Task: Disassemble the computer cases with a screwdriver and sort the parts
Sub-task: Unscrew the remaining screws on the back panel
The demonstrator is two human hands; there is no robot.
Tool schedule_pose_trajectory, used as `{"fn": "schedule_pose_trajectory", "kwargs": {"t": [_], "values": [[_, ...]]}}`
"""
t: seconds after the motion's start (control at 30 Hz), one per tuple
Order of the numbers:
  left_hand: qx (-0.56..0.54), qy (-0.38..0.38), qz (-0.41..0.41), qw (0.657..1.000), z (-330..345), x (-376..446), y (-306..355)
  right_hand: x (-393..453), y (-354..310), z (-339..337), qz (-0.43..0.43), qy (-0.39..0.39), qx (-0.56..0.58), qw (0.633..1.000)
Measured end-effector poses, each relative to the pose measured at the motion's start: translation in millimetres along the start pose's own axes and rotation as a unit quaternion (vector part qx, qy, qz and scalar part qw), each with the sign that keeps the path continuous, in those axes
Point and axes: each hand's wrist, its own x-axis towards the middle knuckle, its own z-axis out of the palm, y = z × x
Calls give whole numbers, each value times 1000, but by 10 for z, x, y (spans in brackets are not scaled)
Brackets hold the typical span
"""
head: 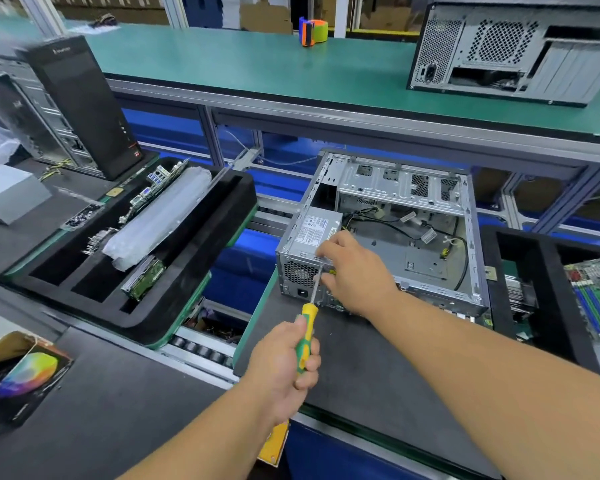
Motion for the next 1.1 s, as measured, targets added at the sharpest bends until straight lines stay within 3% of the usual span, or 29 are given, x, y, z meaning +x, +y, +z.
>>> {"fn": "schedule_pose_trajectory", "kwargs": {"t": [0.03, 0.07, 0.13, 0.23, 0.33, 0.4, 0.47, 0.53, 0.6, 0.67, 0.8, 0.93, 1.03, 1.1], "values": [[-111, -53, -87, 989, -30, -37, 62, -3, -5, -7, 2, -1, 4, 1000], [-150, -85, -132, 976, -59, -61, 114, -3, -14, -18, 4, -5, 6, 1000], [-75, -89, -131, 984, -50, -74, 181, -6, -30, -31, 9, -8, 10, 1000], [114, 18, -57, 992, 55, -56, 168, -191, -142, -28, 36, 82, 55, 994], [162, 98, -21, 982, 67, -17, 200, -513, -375, 120, 113, 210, 167, 957], [134, 81, -53, 986, 54, -22, 285, -605, -539, 217, 252, 186, 346, 884], [44, 12, -135, 990, 51, -53, 373, -517, -656, 218, 413, 70, 525, 740], [-35, -48, -200, 978, 54, -77, 418, -410, -675, 168, 455, -52, 647, 610], [-49, -56, -204, 976, 61, -71, 408, -315, -611, 115, 425, -89, 711, 553], [-37, -35, -184, 982, 82, -74, 376, -280, -571, 78, 421, -90, 720, 545], [67, 0, -56, 996, 75, -78, 321, -256, -579, 111, 434, -67, 700, 563], [174, 52, 60, 982, 46, -83, 230, -206, -589, 156, 460, -45, 663, 589], [205, 80, 98, 971, 12, -72, 127, -175, -635, 189, 476, -21, 647, 595], [211, 94, 106, 967, 16, -59, 106, -188, -651, 191, 485, -8, 657, 577]]}}
